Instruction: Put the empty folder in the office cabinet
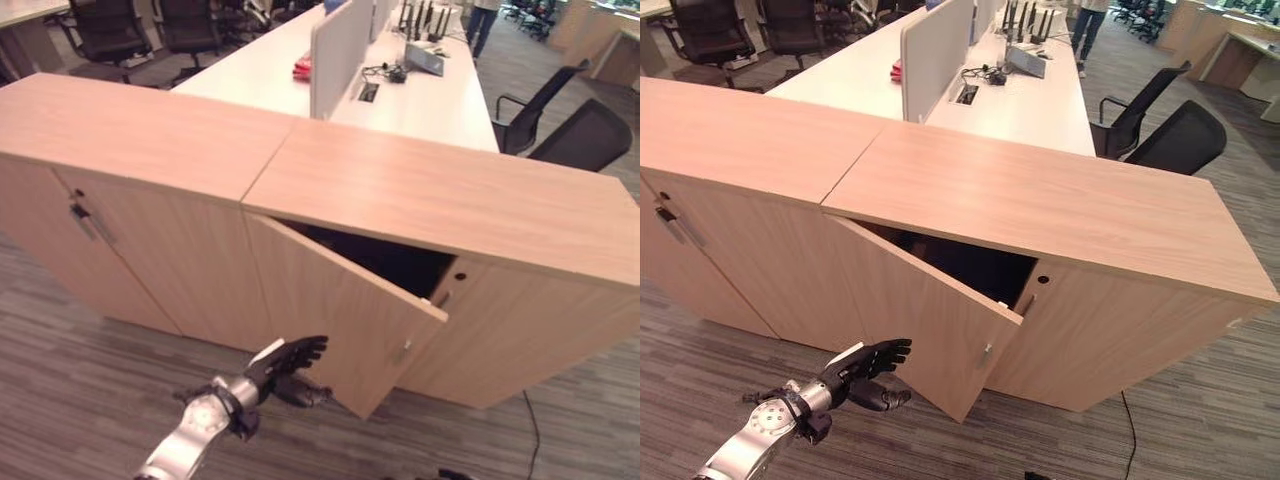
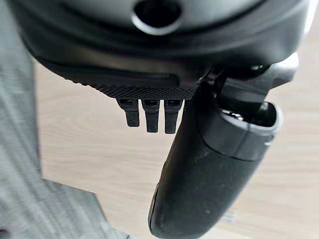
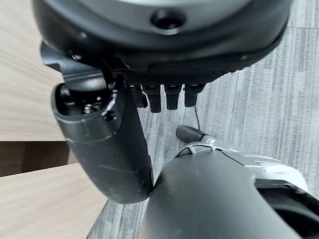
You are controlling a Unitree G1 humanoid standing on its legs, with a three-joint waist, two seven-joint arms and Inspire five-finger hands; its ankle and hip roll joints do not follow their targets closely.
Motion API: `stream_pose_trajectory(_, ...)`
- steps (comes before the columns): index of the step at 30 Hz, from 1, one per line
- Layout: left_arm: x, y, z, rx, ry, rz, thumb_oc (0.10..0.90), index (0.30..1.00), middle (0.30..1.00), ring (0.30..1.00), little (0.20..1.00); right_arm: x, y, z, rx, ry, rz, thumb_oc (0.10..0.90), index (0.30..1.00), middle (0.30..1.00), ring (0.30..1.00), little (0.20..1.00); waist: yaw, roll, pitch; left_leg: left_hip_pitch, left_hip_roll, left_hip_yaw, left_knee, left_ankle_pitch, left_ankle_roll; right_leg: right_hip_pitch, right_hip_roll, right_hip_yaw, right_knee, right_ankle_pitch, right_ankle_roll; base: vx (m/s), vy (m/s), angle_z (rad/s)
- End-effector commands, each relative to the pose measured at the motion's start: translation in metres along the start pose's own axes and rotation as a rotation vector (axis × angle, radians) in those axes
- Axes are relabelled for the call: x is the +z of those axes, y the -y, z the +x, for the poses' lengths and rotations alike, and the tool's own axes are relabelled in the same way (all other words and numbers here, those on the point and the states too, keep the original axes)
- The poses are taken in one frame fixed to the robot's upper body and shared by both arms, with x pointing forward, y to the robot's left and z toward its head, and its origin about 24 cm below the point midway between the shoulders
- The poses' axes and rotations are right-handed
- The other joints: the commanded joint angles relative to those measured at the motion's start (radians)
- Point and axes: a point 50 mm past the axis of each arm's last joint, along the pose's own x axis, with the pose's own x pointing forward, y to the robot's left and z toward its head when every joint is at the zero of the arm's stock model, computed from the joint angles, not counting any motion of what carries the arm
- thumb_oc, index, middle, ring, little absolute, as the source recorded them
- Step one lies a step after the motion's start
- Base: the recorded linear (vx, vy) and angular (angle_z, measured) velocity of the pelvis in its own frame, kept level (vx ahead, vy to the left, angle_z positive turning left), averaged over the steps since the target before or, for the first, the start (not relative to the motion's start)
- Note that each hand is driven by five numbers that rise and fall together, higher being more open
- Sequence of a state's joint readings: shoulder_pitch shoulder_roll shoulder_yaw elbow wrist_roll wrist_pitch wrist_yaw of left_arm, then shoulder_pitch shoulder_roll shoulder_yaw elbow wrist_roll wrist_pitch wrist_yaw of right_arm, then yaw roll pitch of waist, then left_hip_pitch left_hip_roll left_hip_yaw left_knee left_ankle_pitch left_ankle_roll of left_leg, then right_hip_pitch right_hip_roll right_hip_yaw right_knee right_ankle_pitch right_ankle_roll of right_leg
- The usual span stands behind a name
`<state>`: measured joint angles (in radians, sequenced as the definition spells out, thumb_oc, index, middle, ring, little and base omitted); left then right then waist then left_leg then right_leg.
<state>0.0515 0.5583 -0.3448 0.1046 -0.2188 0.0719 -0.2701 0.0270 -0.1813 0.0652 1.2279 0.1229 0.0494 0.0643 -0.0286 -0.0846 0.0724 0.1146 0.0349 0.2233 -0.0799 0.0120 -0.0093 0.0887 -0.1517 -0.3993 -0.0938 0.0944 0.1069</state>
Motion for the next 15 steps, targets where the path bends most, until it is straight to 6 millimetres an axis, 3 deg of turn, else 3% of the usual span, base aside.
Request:
stream_pose_trajectory(1,0.071,-0.016,0.016,0.085,0.315,0.137,0.800,0.900,0.900,0.900,0.900,-0.042,0.024,-0.008,-0.059,-0.170,-0.035,0.800,0.900,0.900,0.900,0.900,-0.016,0.012,-0.040,0.056,0.009,0.005,0.009,-0.135,-0.003,-0.078,0.036,-0.018,0.007,-0.036,0.019,0.17,-0.098,-0.29)
stream_pose_trajectory(8,0.097,-0.037,0.035,0.175,0.343,0.224,0.800,0.900,0.900,0.900,0.900,-0.048,0.038,-0.011,-0.090,-0.186,-0.015,0.800,0.900,0.900,0.900,0.900,-0.066,0.024,-0.052,0.055,0.031,0.040,0.095,-0.177,-0.015,-0.072,0.069,0.016,0.007,-0.060,-0.006,0.11,-0.067,-0.16)
stream_pose_trajectory(12,0.118,-0.055,0.046,0.277,0.364,0.280,0.800,0.900,0.900,0.900,0.900,-0.062,0.045,-0.016,-0.113,-0.218,-0.005,0.800,0.900,0.900,0.900,0.900,-0.106,0.027,-0.057,0.060,0.047,0.066,0.145,-0.198,-0.027,-0.061,0.085,0.039,0.007,-0.074,-0.020,0.09,-0.073,-0.10)
stream_pose_trajectory(15,0.123,-0.060,0.051,0.310,0.365,0.282,0.800,0.900,0.900,0.900,0.900,-0.068,0.048,-0.018,-0.121,-0.232,-0.001,0.800,0.900,0.900,0.900,0.900,-0.120,0.029,-0.056,0.064,0.050,0.072,0.162,-0.209,-0.028,-0.056,0.092,0.047,0.007,-0.080,-0.026,0.04,-0.044,-0.19)
